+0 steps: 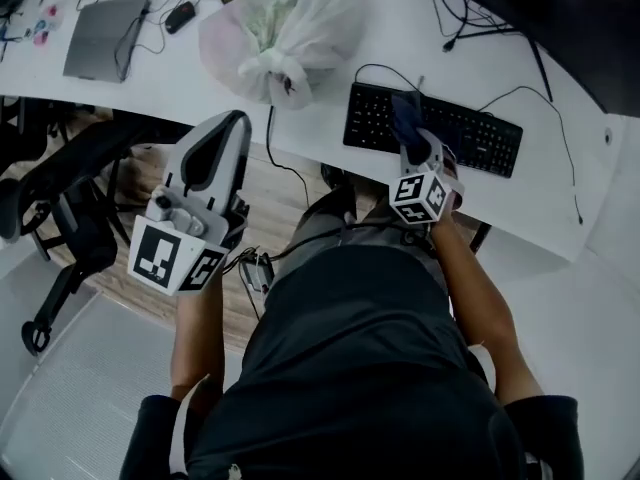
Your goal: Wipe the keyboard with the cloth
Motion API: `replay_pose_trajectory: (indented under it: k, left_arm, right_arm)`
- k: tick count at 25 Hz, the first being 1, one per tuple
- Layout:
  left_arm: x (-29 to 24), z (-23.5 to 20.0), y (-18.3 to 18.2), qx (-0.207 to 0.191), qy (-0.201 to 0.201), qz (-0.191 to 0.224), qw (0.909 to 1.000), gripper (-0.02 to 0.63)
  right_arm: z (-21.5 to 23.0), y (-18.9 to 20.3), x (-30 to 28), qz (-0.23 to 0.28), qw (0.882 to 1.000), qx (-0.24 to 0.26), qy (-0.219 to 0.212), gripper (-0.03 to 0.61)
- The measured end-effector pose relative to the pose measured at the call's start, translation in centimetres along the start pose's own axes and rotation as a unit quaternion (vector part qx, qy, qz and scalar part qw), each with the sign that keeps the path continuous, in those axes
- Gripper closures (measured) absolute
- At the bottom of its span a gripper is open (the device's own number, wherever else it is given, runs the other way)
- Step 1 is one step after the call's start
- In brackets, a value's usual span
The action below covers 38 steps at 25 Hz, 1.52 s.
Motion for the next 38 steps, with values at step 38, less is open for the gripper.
replay_pose_trajectory:
  k: [38]
  left_arm:
    - [-12.0,23.2,-4.4,-0.071,0.11,0.031,0.9909,0.609]
  right_arm:
    - [29.0,9.8,38.1,0.374,0.876,-0.282,0.117,0.489]
Point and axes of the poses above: the fingertips, and each gripper's own axes: x backward along the fingers, z to its right, y out of its underside, the point moved 5 cm from there along x, backward along the fingers, and after that the axes turned 6 degrees about -y, right-handed, at the moved point
